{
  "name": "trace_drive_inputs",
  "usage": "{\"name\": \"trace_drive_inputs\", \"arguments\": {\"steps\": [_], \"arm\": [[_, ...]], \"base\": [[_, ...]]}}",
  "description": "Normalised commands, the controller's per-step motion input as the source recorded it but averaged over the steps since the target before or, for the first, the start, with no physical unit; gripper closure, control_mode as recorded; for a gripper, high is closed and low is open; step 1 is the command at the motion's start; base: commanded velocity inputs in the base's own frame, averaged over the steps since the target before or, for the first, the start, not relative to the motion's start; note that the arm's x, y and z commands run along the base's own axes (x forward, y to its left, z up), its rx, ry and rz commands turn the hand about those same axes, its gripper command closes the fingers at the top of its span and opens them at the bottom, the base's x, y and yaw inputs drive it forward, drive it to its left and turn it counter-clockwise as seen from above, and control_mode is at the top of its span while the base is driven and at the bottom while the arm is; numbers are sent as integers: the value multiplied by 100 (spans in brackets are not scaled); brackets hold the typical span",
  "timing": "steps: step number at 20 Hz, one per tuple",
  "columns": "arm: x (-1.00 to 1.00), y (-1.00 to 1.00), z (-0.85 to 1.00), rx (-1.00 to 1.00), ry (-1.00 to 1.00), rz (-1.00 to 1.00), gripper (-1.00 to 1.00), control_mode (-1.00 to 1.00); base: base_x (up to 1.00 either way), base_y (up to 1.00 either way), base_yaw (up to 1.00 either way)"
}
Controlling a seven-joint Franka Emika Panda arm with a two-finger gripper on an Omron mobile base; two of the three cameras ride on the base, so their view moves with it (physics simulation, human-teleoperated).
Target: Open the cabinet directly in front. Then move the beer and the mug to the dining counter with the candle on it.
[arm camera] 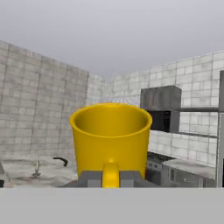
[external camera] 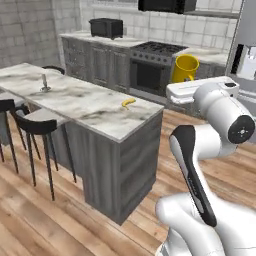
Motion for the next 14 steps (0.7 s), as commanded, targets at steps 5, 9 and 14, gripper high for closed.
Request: {"name": "trace_drive_inputs", "arguments": {"steps": [5, 9, 14], "arm": [[0, 0, 0, 0, 0, 0, 100, 100], [0, 0, 0, 0, 0, 0, 100, 100], [0, 0, 0, 0, 0, 0, 100, 100]], "base": [[-28, 5, -93], [-44, 24, -62], [-25, 11, -1]]}}
